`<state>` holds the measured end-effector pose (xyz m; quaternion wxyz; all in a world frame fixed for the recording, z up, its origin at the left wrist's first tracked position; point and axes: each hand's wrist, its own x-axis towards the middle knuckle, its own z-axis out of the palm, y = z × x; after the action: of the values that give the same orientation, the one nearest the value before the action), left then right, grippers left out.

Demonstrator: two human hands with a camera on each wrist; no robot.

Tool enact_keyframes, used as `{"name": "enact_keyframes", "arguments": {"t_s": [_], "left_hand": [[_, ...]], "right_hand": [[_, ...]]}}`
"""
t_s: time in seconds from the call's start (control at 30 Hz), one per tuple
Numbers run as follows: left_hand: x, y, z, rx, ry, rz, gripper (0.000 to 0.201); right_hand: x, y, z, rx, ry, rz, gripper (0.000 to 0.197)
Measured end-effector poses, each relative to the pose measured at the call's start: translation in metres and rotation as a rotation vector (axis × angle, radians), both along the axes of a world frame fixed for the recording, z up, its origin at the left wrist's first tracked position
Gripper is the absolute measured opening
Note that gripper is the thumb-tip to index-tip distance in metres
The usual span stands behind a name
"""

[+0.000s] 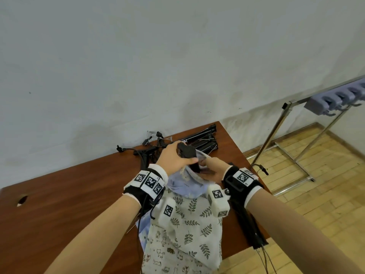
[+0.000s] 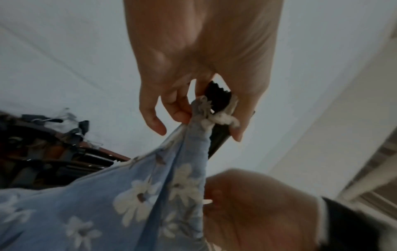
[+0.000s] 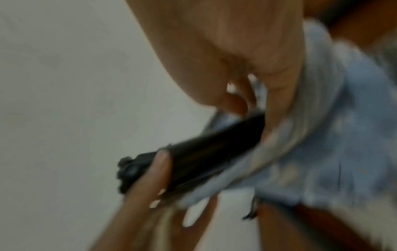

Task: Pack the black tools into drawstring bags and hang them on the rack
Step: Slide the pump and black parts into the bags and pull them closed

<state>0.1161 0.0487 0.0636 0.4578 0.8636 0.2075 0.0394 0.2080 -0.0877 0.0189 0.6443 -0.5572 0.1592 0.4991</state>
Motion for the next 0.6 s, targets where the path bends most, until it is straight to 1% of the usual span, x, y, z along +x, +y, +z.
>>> {"name": "enact_keyframes", "arguments": {"t_s": [0.03, 0.1, 0.13, 0.17, 0.2, 0.23, 0.27, 0.3, 0.33, 0.4, 0.43, 0.5, 0.53, 0.57, 0.6], "left_hand": [[0.0, 0.007, -0.003, -0.015, -0.017, 0.026, 0.034], [-0.003, 0.019, -0.006, -0.045, -0.039, 0.064, 0.028], [-0.004, 0.022, -0.005, -0.043, -0.044, 0.072, 0.027], [-0.004, 0.025, -0.004, -0.042, -0.049, 0.073, 0.027], [-0.004, 0.027, -0.003, -0.043, -0.054, 0.07, 0.026], [-0.004, 0.028, -0.002, -0.045, -0.059, 0.065, 0.026], [-0.004, 0.027, -0.001, -0.048, -0.058, 0.062, 0.026], [-0.003, 0.027, 0.0, -0.048, -0.058, 0.057, 0.027], [-0.003, 0.027, 0.0, -0.041, -0.057, 0.05, 0.029], [-0.002, 0.025, 0.002, -0.011, -0.057, 0.031, 0.031], [-0.003, 0.023, 0.004, 0.008, -0.056, 0.022, 0.032], [-0.003, 0.021, 0.009, 0.061, -0.063, 0.007, 0.027], [-0.004, 0.021, 0.013, 0.08, -0.071, 0.008, 0.024], [-0.005, 0.021, 0.019, 0.087, -0.082, 0.012, 0.023], [-0.005, 0.022, 0.024, 0.086, -0.087, 0.012, 0.024]], "right_hand": [[0.006, -0.005, -0.003, -0.084, -0.124, 0.062, 0.017], [0.023, -0.018, -0.011, -0.365, -0.487, 0.145, 0.007], [0.028, -0.026, -0.017, -0.492, -0.594, 0.155, 0.022], [0.034, -0.032, -0.025, -0.542, -0.597, 0.182, 0.04], [0.035, -0.036, -0.028, -0.497, -0.516, 0.198, 0.054], [0.034, -0.038, -0.034, -0.446, -0.421, 0.275, 0.061], [0.029, -0.037, -0.035, -0.406, -0.334, 0.348, 0.064], [0.027, -0.035, -0.041, -0.401, -0.319, 0.422, 0.06], [0.026, -0.032, -0.049, -0.421, -0.371, 0.459, 0.054], [0.022, -0.024, -0.058, -0.543, -0.634, 0.553, 0.037], [0.024, -0.021, -0.061, -0.636, -0.77, 0.644, 0.029], [0.026, -0.019, -0.051, -0.782, -0.931, 0.792, 0.022], [0.03, -0.02, -0.044, -0.777, -0.953, 0.771, 0.021], [0.035, -0.022, -0.034, -0.725, -0.946, 0.692, 0.019], [0.04, -0.024, -0.02, -0.644, -0.948, 0.573, 0.018]]}}
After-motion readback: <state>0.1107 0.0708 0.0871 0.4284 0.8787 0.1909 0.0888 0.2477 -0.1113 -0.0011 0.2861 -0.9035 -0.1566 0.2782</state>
